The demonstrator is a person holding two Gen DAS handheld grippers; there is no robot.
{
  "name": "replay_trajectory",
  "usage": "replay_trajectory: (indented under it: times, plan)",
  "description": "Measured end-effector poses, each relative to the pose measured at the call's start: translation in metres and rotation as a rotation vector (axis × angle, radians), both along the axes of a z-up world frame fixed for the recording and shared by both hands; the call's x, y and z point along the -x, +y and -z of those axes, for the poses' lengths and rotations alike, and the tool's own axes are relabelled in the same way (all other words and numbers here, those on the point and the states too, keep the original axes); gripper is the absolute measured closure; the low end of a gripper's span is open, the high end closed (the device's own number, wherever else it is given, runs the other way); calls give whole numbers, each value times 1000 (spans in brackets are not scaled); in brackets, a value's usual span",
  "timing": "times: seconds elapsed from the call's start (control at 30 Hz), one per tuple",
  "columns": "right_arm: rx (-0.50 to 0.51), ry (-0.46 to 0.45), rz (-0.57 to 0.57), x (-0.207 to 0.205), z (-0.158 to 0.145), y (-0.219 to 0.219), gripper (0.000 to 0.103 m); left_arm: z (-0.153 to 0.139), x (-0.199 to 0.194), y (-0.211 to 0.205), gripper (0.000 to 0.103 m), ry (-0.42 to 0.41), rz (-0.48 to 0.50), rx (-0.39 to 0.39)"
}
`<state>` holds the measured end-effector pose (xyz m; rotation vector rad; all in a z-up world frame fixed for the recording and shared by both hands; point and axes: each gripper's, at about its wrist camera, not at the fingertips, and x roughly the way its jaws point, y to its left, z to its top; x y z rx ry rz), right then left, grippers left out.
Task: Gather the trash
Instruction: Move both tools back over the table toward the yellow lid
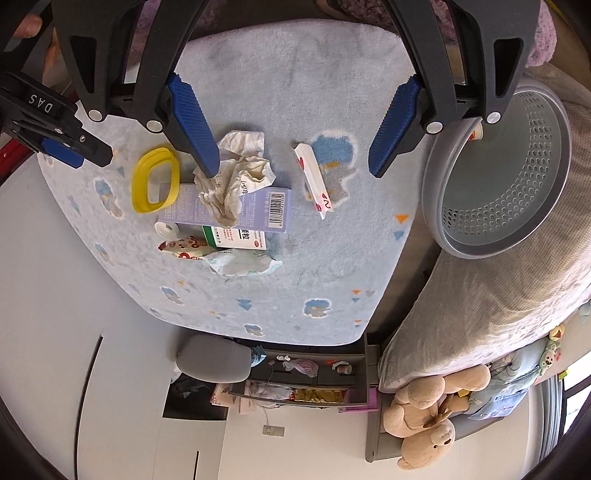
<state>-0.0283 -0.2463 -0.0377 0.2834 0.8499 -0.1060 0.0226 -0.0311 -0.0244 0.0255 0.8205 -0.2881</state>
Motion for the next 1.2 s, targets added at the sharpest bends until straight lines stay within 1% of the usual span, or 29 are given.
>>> replay_trajectory:
  times: [0.23,0.37,0.6,0.73,0.9,0.97,1.2]
  plan:
    - [9,9,8,-3,5,-9,26,5,0,-11,24,8,7,-3]
    - [17,5,6,-5,8,-11,23,8,1,-15,24,11,8,-13]
    - [12,31,2,-17,19,-11,21,11,0,-15,24,15,3,-26]
    - [24,47,-12,-29,29,-6,19,15,-3,-14,24,27,-4,-27]
    - [38,50,-36,-40,36,1,14,19,-6,-13,24,38,-12,-31]
    - [41,50,-45,-44,38,4,10,21,-7,-12,24,42,-15,-31]
    - [48,52,-68,-57,43,12,9,24,-10,-12,24,51,-18,-32]
